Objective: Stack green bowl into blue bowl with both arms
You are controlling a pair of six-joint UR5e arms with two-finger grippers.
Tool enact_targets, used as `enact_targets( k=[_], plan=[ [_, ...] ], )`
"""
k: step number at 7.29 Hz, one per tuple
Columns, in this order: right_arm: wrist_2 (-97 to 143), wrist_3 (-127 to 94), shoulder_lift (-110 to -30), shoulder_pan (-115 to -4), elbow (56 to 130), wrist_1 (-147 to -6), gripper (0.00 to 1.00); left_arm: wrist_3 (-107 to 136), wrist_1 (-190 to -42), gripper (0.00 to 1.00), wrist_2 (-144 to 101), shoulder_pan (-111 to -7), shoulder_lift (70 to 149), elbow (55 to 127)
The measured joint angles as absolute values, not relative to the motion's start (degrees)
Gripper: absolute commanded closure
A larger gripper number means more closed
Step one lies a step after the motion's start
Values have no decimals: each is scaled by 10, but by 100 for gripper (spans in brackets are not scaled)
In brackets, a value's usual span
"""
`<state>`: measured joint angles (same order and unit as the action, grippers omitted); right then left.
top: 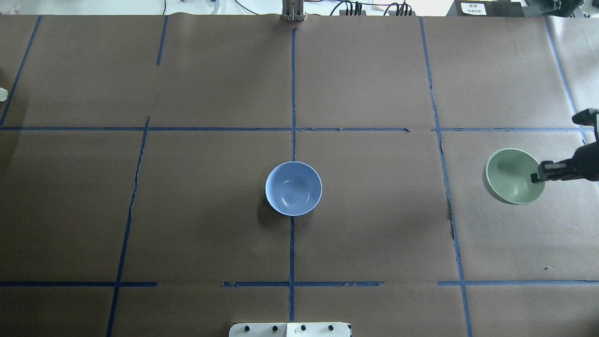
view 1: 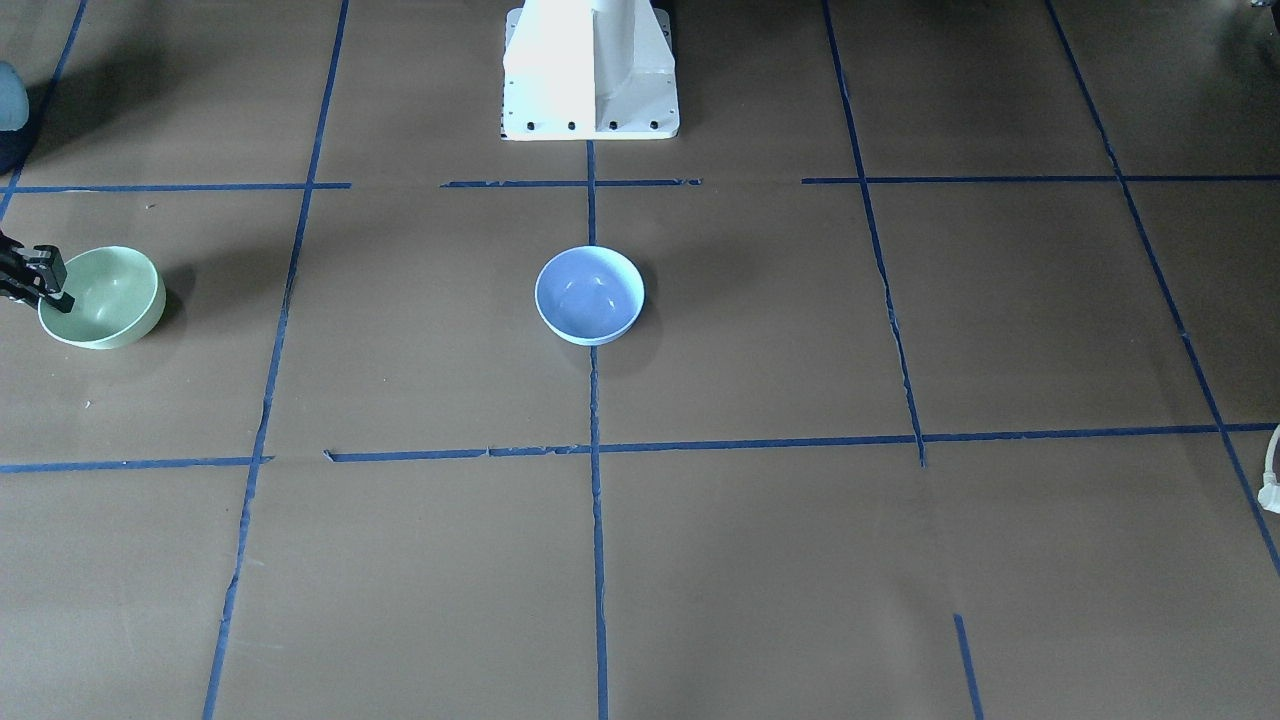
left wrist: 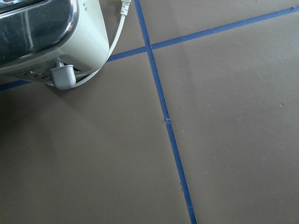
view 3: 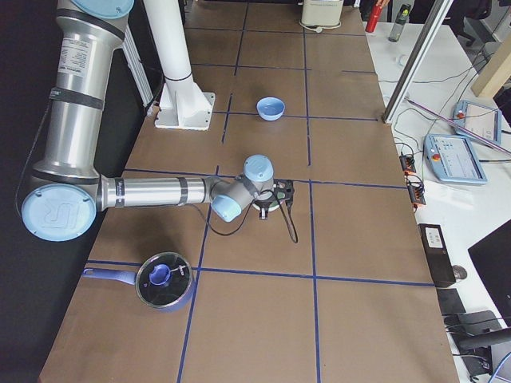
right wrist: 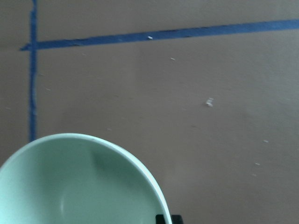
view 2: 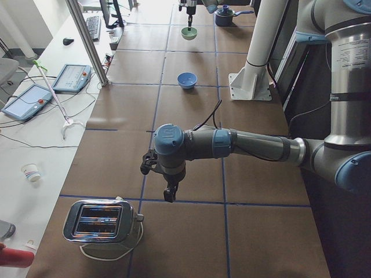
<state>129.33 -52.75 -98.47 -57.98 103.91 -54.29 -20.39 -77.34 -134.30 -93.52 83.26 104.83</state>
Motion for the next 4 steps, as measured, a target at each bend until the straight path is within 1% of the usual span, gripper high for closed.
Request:
enact_targets(
  k=[1, 2, 3, 4],
  plan=[
    [1295, -574, -931, -567, 1087, -632, 100, -201, -773, 0, -1346, -935, 833, 1048],
    [1286, -638, -852, -539, 1121, -724, 100, -194, -773, 0, -1351, -935, 833, 1049],
    [1256, -716, -764, -492, 1134, -801, 100, -187, -773, 0, -1355, -935, 833, 1049],
    [1202, -791, -681, -430, 1132, -861, 100, -184, -773, 0, -1357, -935, 833, 1048]
  ],
)
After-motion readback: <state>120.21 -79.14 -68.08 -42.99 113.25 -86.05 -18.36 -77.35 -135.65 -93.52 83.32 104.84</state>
